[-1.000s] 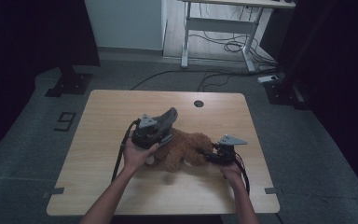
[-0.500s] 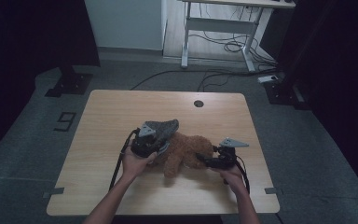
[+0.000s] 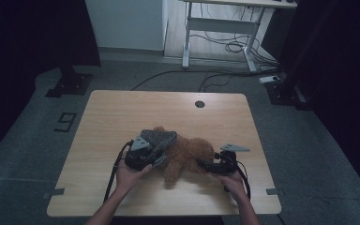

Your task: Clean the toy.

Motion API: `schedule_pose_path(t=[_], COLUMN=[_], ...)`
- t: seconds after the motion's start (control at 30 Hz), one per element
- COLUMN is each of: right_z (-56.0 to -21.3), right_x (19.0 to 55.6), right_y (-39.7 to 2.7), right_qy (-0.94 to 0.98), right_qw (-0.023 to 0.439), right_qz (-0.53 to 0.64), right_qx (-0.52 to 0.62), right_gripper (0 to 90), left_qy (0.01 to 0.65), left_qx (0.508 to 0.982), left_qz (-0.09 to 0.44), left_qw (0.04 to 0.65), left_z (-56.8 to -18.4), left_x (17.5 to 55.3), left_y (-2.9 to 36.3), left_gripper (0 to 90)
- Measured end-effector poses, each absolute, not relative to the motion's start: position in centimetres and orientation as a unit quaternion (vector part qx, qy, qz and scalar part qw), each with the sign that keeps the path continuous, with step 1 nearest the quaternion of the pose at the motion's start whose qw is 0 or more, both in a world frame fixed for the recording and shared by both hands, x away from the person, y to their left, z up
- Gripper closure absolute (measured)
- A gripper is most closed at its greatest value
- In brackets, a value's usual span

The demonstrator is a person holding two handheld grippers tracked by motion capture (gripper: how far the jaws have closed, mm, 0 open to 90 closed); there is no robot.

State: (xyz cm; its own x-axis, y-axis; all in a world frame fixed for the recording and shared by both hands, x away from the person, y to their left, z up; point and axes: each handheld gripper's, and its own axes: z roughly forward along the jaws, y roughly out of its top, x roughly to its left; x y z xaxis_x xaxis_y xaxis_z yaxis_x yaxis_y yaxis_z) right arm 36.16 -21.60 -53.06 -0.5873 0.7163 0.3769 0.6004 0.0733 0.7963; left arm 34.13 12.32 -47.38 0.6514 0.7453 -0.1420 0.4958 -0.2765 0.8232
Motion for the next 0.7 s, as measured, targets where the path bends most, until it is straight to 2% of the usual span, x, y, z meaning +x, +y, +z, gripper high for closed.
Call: schedule_pose_path(t=[0.13, 0.3, 0.37, 0.57, 0.67, 0.7], right_z=[-53.0, -53.4, -53.4, -53.8, -53.8, -53.8], right_x=[36.0, 35.8, 36.1, 37.7, 38.1, 38.3], right_y=[-21.6, -21.4, -21.1, -20.3, -20.1, -20.1], right_qy=[0.736, 0.740, 0.736, 0.724, 0.723, 0.720], right_qw=[0.053, 0.057, 0.064, 0.084, 0.083, 0.086], right_qz=[0.506, 0.510, 0.514, 0.528, 0.529, 0.531], right_qx=[0.447, 0.435, 0.437, 0.436, 0.437, 0.438], right_gripper=[16.6, 30.6, 32.5, 34.6, 34.6, 34.2], left_qy=[0.393, 0.394, 0.398, 0.417, 0.416, 0.403], left_qx=[0.787, 0.784, 0.782, 0.776, 0.777, 0.784], left_qz=[0.137, 0.143, 0.152, 0.146, 0.155, 0.175], left_qw=[0.454, 0.457, 0.455, 0.450, 0.446, 0.440], left_z=[-47.3, -47.5, -47.5, -46.7, -45.9, -44.8], left_x=[33.9, 33.7, 34.1, 35.6, 35.7, 35.7], left_y=[12.3, 12.3, 12.3, 12.8, 12.5, 11.6], left_gripper=[77.8, 77.8, 77.7, 77.6, 77.4, 77.2])
